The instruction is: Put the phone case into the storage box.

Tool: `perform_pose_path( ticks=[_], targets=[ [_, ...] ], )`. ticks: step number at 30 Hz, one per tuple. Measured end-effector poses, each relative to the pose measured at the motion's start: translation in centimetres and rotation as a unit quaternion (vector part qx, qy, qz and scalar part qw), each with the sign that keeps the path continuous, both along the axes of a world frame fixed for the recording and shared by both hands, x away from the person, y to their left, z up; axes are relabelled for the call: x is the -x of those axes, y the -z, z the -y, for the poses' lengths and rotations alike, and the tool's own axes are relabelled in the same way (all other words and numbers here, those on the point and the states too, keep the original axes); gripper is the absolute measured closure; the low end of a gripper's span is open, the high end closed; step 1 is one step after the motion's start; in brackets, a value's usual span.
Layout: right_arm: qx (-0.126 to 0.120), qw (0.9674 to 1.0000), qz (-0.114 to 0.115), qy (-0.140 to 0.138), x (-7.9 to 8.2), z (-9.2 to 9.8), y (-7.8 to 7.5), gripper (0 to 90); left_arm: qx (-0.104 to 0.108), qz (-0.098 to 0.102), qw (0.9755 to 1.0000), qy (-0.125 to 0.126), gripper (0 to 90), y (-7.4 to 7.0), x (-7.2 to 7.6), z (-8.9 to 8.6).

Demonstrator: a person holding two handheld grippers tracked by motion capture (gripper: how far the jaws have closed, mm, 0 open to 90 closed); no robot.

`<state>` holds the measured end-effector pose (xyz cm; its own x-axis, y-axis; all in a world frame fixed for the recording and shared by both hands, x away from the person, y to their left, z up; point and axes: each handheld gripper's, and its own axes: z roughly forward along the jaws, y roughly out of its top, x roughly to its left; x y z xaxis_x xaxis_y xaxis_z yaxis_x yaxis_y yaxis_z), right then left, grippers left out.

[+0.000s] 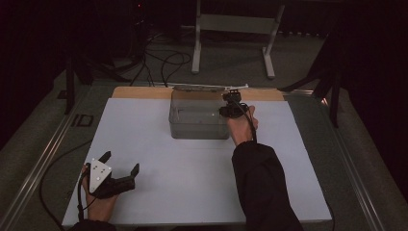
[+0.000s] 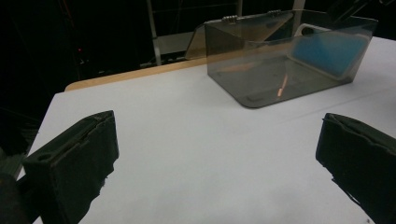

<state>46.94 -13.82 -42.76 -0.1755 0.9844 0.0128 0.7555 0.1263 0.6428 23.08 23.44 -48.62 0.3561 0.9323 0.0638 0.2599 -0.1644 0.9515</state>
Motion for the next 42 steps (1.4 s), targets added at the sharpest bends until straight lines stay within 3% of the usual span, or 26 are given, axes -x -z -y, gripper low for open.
perform_pose_path(
  ticks=[8, 11, 14, 19, 20, 21, 23, 27, 34, 42],
  targets=[
    [-0.015, 0.9988, 0.033, -0.033, 0.9, 0.2, -0.4, 52.1, 0.0, 0.0, 1.0, 0.0, 0.2, 0.0, 0.0, 0.0],
    [-0.012, 0.9964, 0.061, -0.058, 1.3, 0.4, -0.4, 48.2, 0.0, 0.0, 1.0, 0.0, 0.2, 0.0, 0.0, 0.0],
    [-0.014, 0.9947, 0.073, -0.071, 1.6, 0.4, -0.4, 43.0, -0.001, 0.0, 1.0, -0.001, 0.2, 0.0, 0.0, 0.0],
    [-0.022, 0.9936, 0.074, -0.083, 1.9, 0.5, -0.4, 32.0, -0.001, 0.0, 1.0, -0.001, 0.2, 0.0, 0.0, 0.0],
    [-0.031, 0.9933, 0.065, -0.091, 1.8, 0.6, -0.4, 24.1, -0.001, 0.0, 1.0, -0.001, 0.2, 0.0, 0.0, 0.1],
    [-0.033, 0.9932, 0.064, -0.092, 1.8, 0.5, -0.4, 22.0, -0.001, 0.0, 1.0, -0.001, 0.2, 0.0, 0.0, 0.1],
    [-0.023, 0.9936, 0.07, -0.085, 2.0, 0.5, -0.4, 17.2, -0.002, 0.001, 1.0, -0.001, 0.2, 0.0, 0.0, 0.1],
    [-0.017, 0.9929, 0.083, -0.083, 2.5, 0.5, -0.4, 14.5, -0.001, 0.0, 1.0, -0.001, 0.2, 0.0, 0.0, 0.0],
    [-0.031, 0.988, 0.105, -0.109, 3.3, 0.5, -0.8, 10.7, -0.002, -0.001, 1.0, -0.001, 0.2, 0.0, 0.0, 0.1],
    [-0.044, 0.9847, 0.119, -0.12, 4.2, 0.6, -0.9, 9.7, -0.001, -0.001, 1.0, -0.002, 0.2, 0.0, 0.0, -0.1]
  ],
)
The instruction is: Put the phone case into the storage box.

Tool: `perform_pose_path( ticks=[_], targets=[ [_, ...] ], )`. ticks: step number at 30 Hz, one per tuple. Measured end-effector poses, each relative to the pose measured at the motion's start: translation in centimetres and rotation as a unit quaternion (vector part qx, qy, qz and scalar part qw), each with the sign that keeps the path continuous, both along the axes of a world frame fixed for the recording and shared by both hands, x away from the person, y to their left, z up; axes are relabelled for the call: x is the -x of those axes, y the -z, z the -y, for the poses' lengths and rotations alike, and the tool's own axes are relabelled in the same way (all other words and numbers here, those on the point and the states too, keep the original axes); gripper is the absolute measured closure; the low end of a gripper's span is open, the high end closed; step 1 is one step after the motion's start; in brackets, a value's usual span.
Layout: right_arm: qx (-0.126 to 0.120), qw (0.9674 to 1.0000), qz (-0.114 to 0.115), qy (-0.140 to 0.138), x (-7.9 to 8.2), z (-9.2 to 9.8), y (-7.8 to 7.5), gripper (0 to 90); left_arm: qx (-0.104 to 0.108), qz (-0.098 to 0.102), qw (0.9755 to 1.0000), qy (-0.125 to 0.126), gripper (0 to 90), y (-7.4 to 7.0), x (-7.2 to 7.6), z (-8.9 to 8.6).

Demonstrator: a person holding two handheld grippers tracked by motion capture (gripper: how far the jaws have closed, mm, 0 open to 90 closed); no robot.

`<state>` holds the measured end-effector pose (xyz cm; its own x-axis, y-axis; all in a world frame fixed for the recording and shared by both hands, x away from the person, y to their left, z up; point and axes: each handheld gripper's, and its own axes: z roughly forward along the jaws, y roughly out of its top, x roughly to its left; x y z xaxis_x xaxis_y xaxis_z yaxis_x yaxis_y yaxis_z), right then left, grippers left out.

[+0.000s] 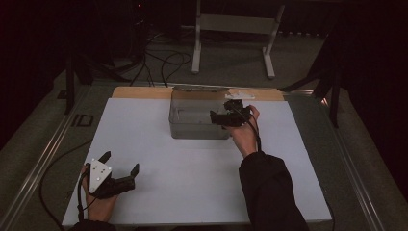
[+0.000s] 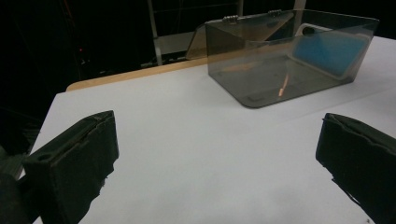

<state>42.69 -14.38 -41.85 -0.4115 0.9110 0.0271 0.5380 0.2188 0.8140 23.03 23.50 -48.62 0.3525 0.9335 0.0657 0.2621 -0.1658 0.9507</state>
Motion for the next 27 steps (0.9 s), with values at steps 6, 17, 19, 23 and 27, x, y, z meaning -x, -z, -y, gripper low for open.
perform_pose_path(
  ticks=[6, 17, 19, 23, 27],
  targets=[
    [-0.008, 0.9998, 0.008, -0.014, 1.1, 0.6, 0.0, 9.7, 0.001, 0.0, 1.0, -0.001, 0.2, 0.0, 0.0, 0.0],
    [-0.005, 0.9995, 0.026, -0.015, 3.1, 1.4, -0.4, 9.0, 0.002, -0.002, 1.0, -0.002, 0.2, 0.0, 0.0, 0.0],
    [-0.004, 0.9991, 0.039, -0.016, 4.0, 2.0, -0.6, 8.3, 0.002, -0.004, 1.0, -0.003, 0.2, 0.0, -0.1, -0.1],
    [-0.009, 0.9989, 0.042, -0.019, 4.7, 2.7, -0.4, 8.3, 0.001, -0.005, 1.0, -0.004, 0.2, 0.0, -0.1, -0.1],
    [-0.018, 0.9985, 0.047, -0.021, 5.5, 3.4, -0.2, 8.3, 0.001, -0.005, 1.0, -0.005, 0.2, 0.0, -0.1, -0.2]
  ],
)
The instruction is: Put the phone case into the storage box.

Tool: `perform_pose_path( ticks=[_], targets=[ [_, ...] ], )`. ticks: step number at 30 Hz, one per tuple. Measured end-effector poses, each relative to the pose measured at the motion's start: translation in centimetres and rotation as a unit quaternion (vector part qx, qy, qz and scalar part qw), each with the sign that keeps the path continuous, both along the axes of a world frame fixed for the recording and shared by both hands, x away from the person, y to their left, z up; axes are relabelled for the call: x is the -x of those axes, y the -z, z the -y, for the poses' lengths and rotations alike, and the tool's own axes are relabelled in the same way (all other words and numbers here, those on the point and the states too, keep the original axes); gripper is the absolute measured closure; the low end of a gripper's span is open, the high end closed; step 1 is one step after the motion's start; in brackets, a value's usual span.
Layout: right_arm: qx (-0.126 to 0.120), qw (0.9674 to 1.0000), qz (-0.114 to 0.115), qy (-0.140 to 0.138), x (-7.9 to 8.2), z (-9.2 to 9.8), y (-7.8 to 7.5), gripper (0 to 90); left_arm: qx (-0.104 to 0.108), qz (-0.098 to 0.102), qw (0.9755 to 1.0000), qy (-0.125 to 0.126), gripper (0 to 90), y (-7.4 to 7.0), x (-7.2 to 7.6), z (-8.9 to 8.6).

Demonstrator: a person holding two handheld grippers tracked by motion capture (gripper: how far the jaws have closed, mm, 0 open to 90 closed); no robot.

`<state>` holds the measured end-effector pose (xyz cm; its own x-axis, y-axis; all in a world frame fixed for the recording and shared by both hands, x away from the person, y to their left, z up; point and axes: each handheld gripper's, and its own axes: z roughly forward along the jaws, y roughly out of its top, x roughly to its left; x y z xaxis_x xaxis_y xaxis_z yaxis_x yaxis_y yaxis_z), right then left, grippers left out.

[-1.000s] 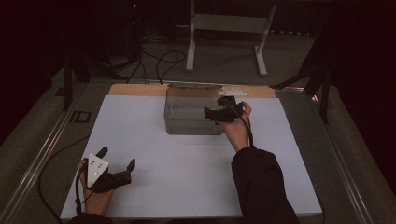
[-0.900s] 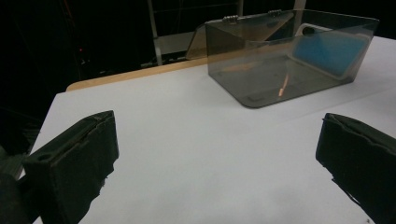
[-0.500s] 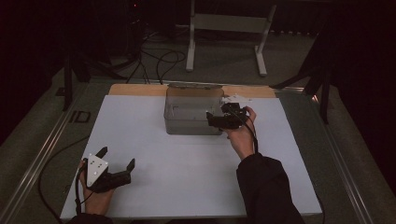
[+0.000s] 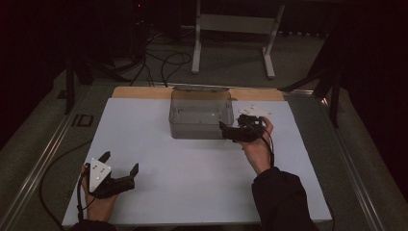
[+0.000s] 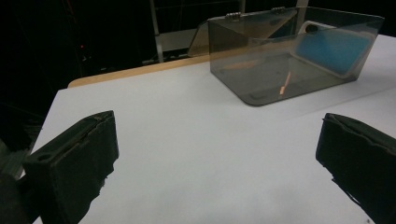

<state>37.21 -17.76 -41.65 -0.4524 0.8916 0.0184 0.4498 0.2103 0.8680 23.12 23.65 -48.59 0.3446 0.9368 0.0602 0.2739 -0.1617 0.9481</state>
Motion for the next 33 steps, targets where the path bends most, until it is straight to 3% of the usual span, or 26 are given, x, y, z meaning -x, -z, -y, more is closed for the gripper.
perform_pose_path(
  ticks=[12, 20, 24, 29, 33],
  targets=[
    [-0.006, 0.9998, 0.009, -0.014, 2.6, 1.9, 0.6, 8.3, -0.008, 0.002, 1.0, 0.0, 0.2, -0.2, 0.0, 0.0],
    [0.007, 0.9991, 0.027, -0.031, 4.5, 3.3, 0.3, 8.3, -0.007, 0.003, 1.0, 0.004, 0.2, -0.5, 0.1, -0.1],
    [-0.005, 0.9993, 0.019, -0.031, 5.3, 4.4, 1.2, 8.3, -0.004, 0.004, 1.0, 0.007, 0.2, -0.7, 0.1, -0.2],
    [-0.015, 0.9988, 0.03, -0.036, 6.5, 5.6, 2.0, 8.3, -0.003, 0.001, 0.9999, 0.015, 0.2, -0.9, 0.0, -0.1],
    [-0.008, 0.9986, 0.027, -0.045, 7.2, 6.4, 2.5, 8.4, 0.0, -0.003, 0.9997, 0.025, 0.2, -1.1, 0.0, -0.1]
  ],
)
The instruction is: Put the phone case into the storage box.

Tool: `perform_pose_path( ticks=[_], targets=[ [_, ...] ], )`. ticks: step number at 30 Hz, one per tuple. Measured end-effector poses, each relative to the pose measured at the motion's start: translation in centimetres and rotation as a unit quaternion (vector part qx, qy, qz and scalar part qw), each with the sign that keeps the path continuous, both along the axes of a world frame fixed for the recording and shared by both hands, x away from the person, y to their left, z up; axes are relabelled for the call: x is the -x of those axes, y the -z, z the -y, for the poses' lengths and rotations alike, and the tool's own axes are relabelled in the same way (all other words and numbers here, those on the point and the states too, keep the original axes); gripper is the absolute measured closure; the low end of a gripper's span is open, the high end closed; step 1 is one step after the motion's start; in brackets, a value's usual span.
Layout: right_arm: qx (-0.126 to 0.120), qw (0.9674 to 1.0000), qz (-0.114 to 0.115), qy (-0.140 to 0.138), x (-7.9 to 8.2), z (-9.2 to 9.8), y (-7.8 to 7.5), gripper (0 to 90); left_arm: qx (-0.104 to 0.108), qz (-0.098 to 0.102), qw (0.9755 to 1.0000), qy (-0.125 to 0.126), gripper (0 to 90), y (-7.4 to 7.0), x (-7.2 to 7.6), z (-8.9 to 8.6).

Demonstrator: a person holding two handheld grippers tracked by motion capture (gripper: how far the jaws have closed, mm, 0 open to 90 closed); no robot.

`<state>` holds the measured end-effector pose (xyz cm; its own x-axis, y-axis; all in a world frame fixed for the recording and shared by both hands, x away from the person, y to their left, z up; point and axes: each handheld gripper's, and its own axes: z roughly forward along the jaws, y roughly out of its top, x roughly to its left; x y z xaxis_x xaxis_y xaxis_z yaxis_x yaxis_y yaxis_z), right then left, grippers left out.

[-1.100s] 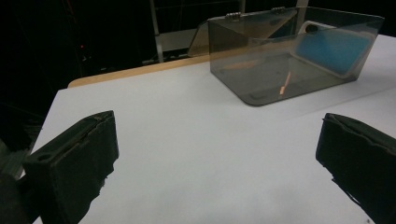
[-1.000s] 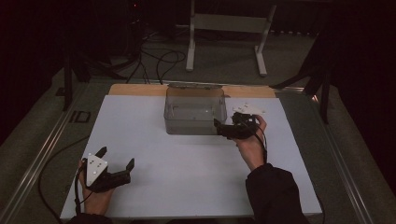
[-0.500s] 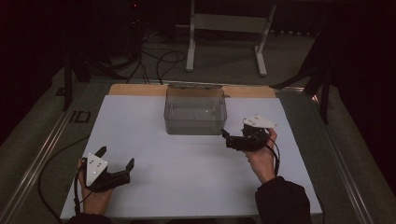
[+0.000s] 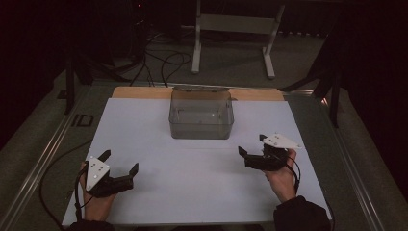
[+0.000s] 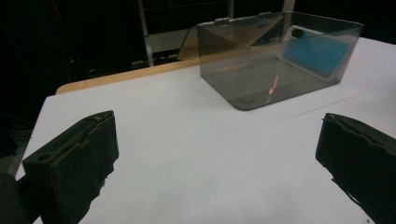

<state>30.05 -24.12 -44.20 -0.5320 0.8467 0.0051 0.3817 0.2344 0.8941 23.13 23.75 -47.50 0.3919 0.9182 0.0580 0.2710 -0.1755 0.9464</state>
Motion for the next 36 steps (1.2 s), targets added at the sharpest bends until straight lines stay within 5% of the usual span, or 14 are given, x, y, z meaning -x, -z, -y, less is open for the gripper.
perform_pose_path(
  ticks=[18, 36],
  targets=[
    [-0.034, 0.9972, 0.066, -0.011, 3.8, 2.8, 2.1, 8.9, 0.007, 0.004, 0.9999, 0.014, 0.2, 0.1, 0.1, -0.2],
    [-0.045, 0.997, 0.063, -0.006, 5.0, 3.9, 3.7, 8.8, -0.003, -0.002, 0.9998, 0.02, 0.2, 1.0, 0.1, 0.0]
  ],
)
